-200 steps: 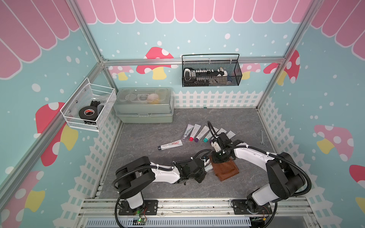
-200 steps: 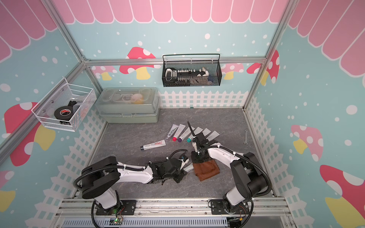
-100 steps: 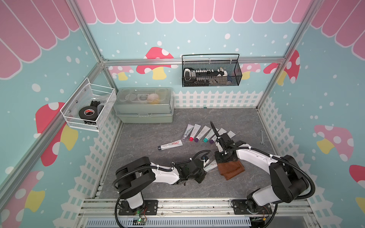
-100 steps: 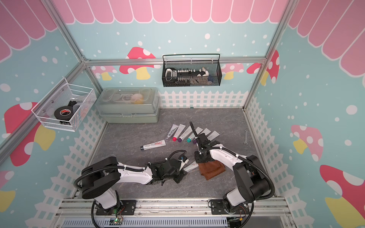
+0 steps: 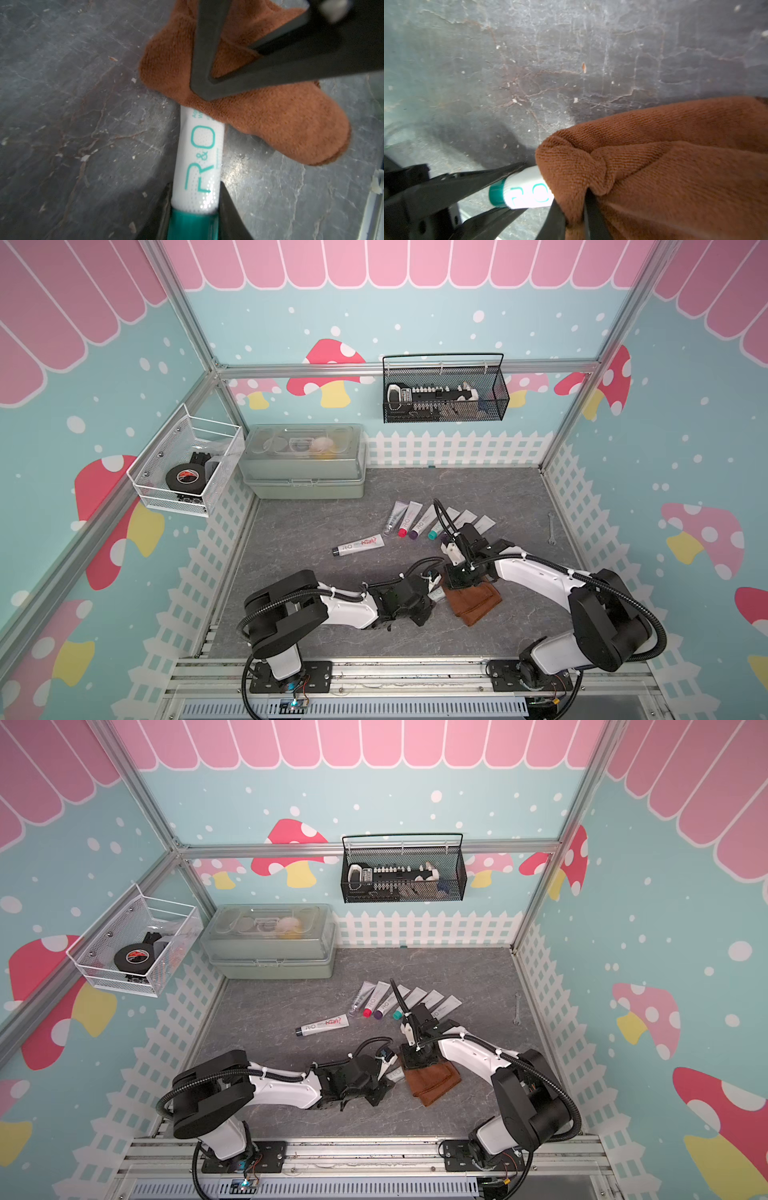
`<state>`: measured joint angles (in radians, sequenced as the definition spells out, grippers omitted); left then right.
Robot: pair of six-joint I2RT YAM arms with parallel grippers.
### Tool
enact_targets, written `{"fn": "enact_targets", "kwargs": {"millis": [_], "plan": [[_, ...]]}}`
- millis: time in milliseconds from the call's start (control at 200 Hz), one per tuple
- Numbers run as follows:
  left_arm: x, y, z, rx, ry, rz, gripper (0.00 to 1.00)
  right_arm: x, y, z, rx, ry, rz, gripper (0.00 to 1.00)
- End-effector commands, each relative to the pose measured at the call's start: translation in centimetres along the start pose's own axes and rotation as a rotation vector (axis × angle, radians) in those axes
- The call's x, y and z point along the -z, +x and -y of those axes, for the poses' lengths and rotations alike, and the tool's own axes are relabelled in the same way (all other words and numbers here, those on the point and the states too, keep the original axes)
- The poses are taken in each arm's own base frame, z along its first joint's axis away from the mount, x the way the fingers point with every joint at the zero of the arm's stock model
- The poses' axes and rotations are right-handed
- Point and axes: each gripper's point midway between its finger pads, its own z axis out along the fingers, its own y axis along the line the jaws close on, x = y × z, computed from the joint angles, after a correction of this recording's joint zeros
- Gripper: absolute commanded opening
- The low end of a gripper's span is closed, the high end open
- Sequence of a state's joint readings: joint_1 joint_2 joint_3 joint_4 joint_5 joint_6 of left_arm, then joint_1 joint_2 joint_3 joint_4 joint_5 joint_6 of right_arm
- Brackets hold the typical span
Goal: Wipe the surface of the toothpaste tube
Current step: Wipe the dirt from the toothpaste tube.
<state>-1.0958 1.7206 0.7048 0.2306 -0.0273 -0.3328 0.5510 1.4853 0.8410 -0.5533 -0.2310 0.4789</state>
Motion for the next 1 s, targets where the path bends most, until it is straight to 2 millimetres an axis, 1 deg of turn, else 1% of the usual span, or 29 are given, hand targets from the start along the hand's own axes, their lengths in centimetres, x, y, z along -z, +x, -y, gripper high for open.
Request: {"fn": "enact_targets", "kwargs": {"millis": [0, 100, 205, 275, 325, 395, 450, 500, 605, 680, 756, 801, 866, 936, 996], "plan": [[0.0, 1.1, -1.0, 0.012, -0.042, -0.014, 0.25, -0.4, 3.2, 6.0, -0.031, 0.329, -0.113, 0.1], [0.2, 1.2, -1.1, 0.014, -0.043, -0.011, 0.25, 0.0, 2.8, 7.8, -0.038, 0.44, -0.099, 0.1], [0.2, 1.4, -1.2, 0.015, -0.046, -0.011, 0.25, -0.1, 2.8, 8.8, -0.043, 0.495, -0.1, 0.1], [0.1, 1.4, -1.3, 0.017, -0.044, -0.01, 0.25, -0.2, 2.7, 9.0, -0.046, 0.509, -0.099, 0.1], [0.1, 1.5, -1.3, 0.017, -0.046, -0.01, 0.24, -0.2, 2.5, 8.8, -0.052, 0.49, -0.086, 0.1], [0.1, 1.7, -1.4, 0.019, -0.049, -0.011, 0.24, -0.1, 1.9, 7.8, -0.062, 0.415, -0.043, 0.1], [0.0, 1.6, -1.4, 0.019, -0.049, -0.008, 0.24, 0.3, 1.3, 6.5, -0.073, 0.323, -0.001, 0.1], [0.0, 1.6, -1.3, 0.019, -0.047, -0.007, 0.24, 0.9, 0.5, 5.0, -0.069, 0.233, 0.044, 0.11], [-0.2, 1.6, -1.2, 0.02, -0.042, -0.006, 0.24, 2.3, -0.4, 0.9, -0.032, 0.018, 0.096, 0.12], [-0.5, 1.7, -1.3, 0.018, -0.043, -0.012, 0.24, 2.7, -0.3, -1.6, -0.014, -0.116, 0.082, 0.12], [-0.6, 1.7, -1.2, 0.015, -0.043, -0.014, 0.24, 2.6, 0.1, -3.0, -0.003, -0.196, 0.061, 0.13], [-0.6, 1.7, -1.3, 0.016, -0.047, -0.015, 0.24, 2.3, 0.5, -3.5, 0.007, -0.211, 0.042, 0.13], [-0.5, 1.6, -1.4, 0.014, -0.05, -0.012, 0.24, 1.4, 1.1, -3.3, 0.012, -0.185, 0.013, 0.12], [-0.5, 1.5, -1.5, 0.016, -0.054, -0.009, 0.24, 0.3, 1.8, -2.2, 0.007, -0.116, -0.028, 0.12], [-0.3, 1.4, -1.5, 0.018, -0.055, -0.003, 0.24, -0.6, 2.5, -0.4, 0.005, -0.012, -0.067, 0.12]]}}
